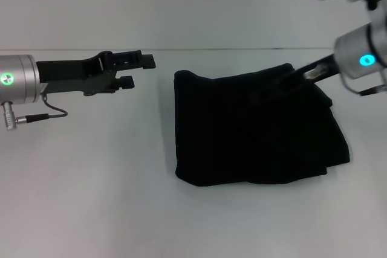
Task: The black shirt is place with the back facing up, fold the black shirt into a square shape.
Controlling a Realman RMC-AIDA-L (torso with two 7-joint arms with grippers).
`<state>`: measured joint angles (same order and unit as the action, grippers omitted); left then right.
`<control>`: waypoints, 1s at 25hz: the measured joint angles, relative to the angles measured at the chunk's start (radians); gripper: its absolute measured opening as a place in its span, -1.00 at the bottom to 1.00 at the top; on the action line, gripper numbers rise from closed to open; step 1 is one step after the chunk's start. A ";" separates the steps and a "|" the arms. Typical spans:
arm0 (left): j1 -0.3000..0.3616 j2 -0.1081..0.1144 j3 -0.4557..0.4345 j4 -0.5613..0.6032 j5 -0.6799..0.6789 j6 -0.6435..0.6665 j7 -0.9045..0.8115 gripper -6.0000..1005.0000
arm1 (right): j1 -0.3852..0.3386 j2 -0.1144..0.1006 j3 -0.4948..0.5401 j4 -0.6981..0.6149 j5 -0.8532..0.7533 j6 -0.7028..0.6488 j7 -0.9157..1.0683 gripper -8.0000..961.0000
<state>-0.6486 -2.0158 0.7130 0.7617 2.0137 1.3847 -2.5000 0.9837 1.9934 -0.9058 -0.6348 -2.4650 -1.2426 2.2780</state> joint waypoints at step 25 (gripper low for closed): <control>-0.001 -0.023 -0.005 -0.002 -0.007 -0.048 0.000 0.77 | 0.016 0.092 -0.161 0.055 0.002 0.252 0.090 0.01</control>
<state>-0.6492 -2.0391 0.7085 0.7593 2.0067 1.3370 -2.5001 1.0001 2.0855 -1.0670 -0.5794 -2.4630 -0.9910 2.3683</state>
